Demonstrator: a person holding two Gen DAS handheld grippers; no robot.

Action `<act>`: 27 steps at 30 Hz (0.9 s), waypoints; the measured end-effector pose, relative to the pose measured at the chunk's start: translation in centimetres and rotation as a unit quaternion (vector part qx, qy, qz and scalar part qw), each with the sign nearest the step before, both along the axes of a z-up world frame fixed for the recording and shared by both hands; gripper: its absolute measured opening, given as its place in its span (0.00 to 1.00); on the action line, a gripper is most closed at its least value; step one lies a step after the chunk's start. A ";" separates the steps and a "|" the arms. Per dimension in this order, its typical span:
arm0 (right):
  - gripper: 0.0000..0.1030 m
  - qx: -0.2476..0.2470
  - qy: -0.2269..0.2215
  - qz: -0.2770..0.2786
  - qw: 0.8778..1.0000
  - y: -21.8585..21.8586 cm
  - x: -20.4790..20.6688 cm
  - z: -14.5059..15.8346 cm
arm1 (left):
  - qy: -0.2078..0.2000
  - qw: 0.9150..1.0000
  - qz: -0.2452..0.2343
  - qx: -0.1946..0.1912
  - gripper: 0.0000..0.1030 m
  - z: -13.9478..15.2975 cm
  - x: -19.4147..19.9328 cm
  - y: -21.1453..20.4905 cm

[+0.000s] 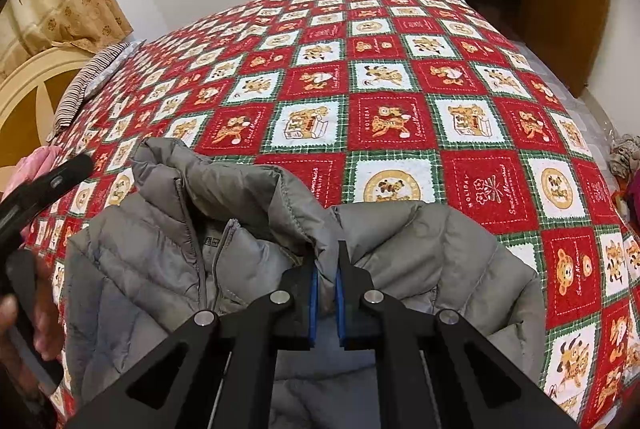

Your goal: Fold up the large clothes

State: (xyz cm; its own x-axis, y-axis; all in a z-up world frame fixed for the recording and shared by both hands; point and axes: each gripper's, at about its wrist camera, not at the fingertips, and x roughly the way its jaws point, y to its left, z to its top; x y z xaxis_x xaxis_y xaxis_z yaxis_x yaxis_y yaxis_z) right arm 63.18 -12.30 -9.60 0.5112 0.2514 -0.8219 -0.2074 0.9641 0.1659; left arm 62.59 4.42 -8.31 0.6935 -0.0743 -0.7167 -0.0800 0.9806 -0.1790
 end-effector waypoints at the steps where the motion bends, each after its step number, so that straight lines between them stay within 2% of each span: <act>1: 0.06 0.005 -0.002 0.001 1.000 -0.1 -0.1 0.1 | 0.003 1.000 0.002 0.010 1.00 -0.3 0.5 -0.3; 5: 0.06 0.014 -0.008 0.015 1.000 -0.3 -0.9 -0.1 | 0.035 0.998 0.011 0.042 1.00 -2.6 3.2 -1.5; 7: 0.06 0.010 -0.012 0.022 1.000 -0.1 -1.3 -0.4 | 0.041 0.998 0.017 0.041 0.99 -3.1 3.4 -1.3; 8: 0.06 0.008 -0.014 0.025 1.000 -0.1 -1.4 -0.6 | 0.045 0.998 0.014 0.037 0.93 -3.5 3.2 -1.4; 10: 0.06 0.007 -0.016 0.027 0.999 -0.1 -1.4 -0.9 | 0.059 0.998 -0.005 0.038 0.70 -4.2 3.2 -1.7; 12: 0.06 0.009 -0.018 0.027 0.999 -0.5 -1.4 -1.1 | 0.083 0.996 -0.023 0.036 0.24 -5.1 2.9 -1.6; 13: 0.06 0.013 -0.018 0.025 0.999 -0.7 -1.5 -1.1 | 0.085 0.996 -0.027 0.029 0.20 -5.1 2.6 -1.5; 15: 0.06 0.016 -0.019 0.022 0.999 -1.2 -1.8 -1.2 | 0.070 0.996 -0.033 0.035 0.15 -4.4 1.1 -1.3; 17: 0.06 0.013 -0.020 0.017 1.000 -1.9 -2.2 -1.3 | 0.055 0.996 -0.046 0.049 0.13 -3.5 -0.4 -1.5; 21: 0.06 0.012 -0.011 0.009 1.000 -3.3 -3.2 -2.2 | 0.036 0.995 -0.074 0.051 0.12 -2.4 -4.3 -1.2; 24: 0.06 0.006 0.003 0.001 1.000 -4.1 -3.8 -3.6 | 0.045 0.993 -0.089 0.056 0.12 -4.1 -6.6 -1.0; 27: 0.05 -0.001 0.018 -0.010 1.000 -4.8 -4.1 -5.4 | 0.079 0.990 -0.098 0.062 0.09 -7.4 -7.7 -0.9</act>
State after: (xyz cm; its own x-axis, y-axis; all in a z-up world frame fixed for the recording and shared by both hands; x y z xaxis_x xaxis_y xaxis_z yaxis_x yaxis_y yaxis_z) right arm 59.06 -17.07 -15.01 0.4857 0.2389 -0.8409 -0.1817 0.9685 0.1702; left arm 54.84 3.53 -15.73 0.5534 -0.1002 -0.8269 0.0959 0.9938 -0.0563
